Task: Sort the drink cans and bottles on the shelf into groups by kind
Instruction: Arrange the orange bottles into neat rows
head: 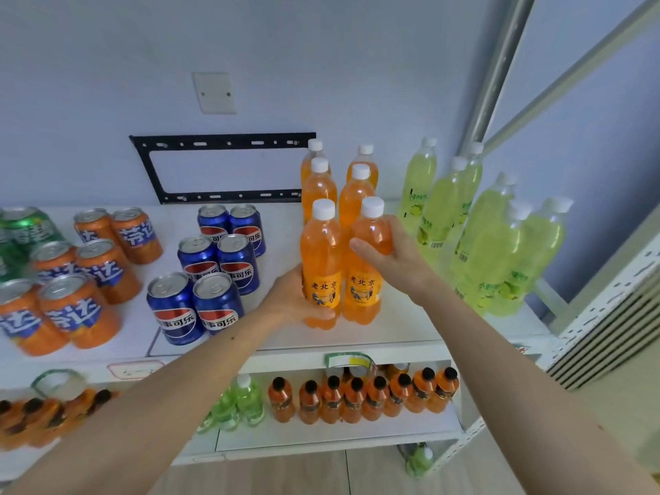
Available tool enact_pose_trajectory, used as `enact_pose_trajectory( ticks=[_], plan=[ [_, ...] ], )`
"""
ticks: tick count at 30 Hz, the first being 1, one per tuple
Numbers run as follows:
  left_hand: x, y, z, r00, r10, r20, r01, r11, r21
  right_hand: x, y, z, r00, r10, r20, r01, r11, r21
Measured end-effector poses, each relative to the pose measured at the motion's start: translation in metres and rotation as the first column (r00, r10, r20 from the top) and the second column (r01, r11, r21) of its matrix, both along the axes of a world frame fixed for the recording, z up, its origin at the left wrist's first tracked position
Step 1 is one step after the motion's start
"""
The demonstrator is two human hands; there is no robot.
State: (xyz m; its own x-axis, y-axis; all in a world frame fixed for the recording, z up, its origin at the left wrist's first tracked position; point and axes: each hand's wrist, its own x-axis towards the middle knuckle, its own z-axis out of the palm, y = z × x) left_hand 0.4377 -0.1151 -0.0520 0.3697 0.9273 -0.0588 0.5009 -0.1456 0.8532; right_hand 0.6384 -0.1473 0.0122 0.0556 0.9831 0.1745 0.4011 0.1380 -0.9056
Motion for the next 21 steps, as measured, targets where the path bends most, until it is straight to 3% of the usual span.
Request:
enact_pose_trajectory(
  ticks=[9, 14, 18, 21],
  plan=[
    [0.001, -0.001, -0.001, 0.999, -0.038, 0.010, 0.039, 0.999, -0.036, 0.003, 0.001, -0.005, 0.999, 0.020, -0.043, -0.021, 1.000, -0.018],
    [-0.013, 0.008, 0.017, 0.984, -0.137, -0.117, 0.126, 0.987, -0.096, 0.011, 0.000, 0.003, 0.998, 0.043, -0.038, -0.044, 0.998, -0.034],
    [-0.046, 0.040, 0.060, 0.946, -0.195, -0.259, 0.165, 0.977, -0.131, 0.030, 0.009, 0.030, 0.996, -0.046, -0.076, 0.052, 0.995, 0.086],
    [-0.057, 0.074, 0.087, 0.963, -0.114, -0.244, 0.106, 0.993, -0.046, 0.040, 0.040, 0.046, 0.984, -0.139, -0.108, 0.149, 0.984, 0.098]
  ],
)
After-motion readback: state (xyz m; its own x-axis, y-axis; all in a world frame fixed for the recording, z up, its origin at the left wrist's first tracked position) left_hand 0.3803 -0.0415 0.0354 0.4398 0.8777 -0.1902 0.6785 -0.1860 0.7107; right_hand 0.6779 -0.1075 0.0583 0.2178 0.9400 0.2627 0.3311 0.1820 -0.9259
